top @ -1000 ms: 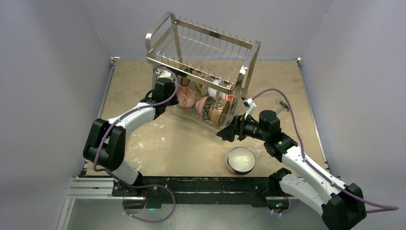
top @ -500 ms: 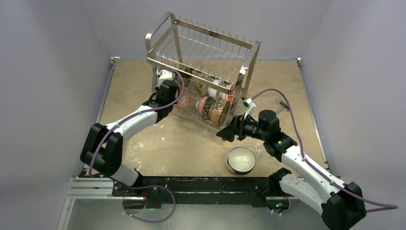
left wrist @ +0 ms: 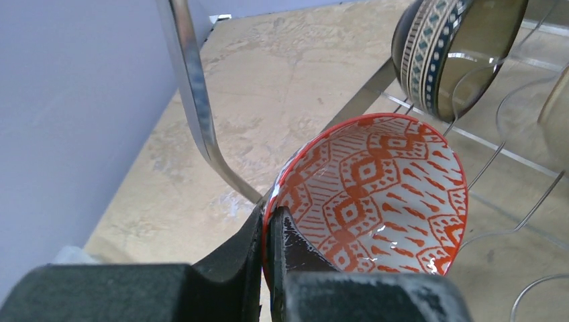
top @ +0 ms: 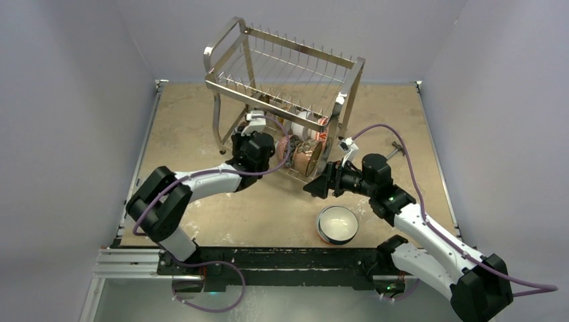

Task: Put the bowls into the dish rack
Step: Pick up the bowl from the dish rack, then place the bowl in the dish rack.

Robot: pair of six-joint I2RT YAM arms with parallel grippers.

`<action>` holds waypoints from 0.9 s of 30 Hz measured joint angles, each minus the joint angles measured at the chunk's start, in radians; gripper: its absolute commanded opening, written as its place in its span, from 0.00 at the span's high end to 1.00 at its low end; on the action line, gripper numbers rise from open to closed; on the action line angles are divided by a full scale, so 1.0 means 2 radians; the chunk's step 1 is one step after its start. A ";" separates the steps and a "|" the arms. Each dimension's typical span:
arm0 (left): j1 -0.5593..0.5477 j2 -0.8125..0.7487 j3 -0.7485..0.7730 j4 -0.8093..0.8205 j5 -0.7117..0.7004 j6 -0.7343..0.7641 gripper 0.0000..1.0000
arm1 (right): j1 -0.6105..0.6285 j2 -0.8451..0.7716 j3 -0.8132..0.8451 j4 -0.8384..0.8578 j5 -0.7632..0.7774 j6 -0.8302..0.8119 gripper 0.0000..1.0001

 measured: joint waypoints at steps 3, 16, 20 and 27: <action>-0.016 0.024 -0.020 0.064 -0.029 0.065 1.00 | 0.000 0.000 0.000 0.000 0.000 0.000 0.17; -0.052 0.147 -0.026 0.397 -0.067 0.406 1.00 | 0.000 -0.001 0.000 0.000 0.000 0.000 0.17; -0.056 0.168 -0.014 0.428 -0.068 0.458 1.00 | 0.000 -0.005 0.000 0.000 0.000 0.000 0.17; -0.058 0.179 0.019 0.377 -0.063 0.455 1.00 | 0.000 -0.007 0.000 -0.001 0.001 0.000 0.17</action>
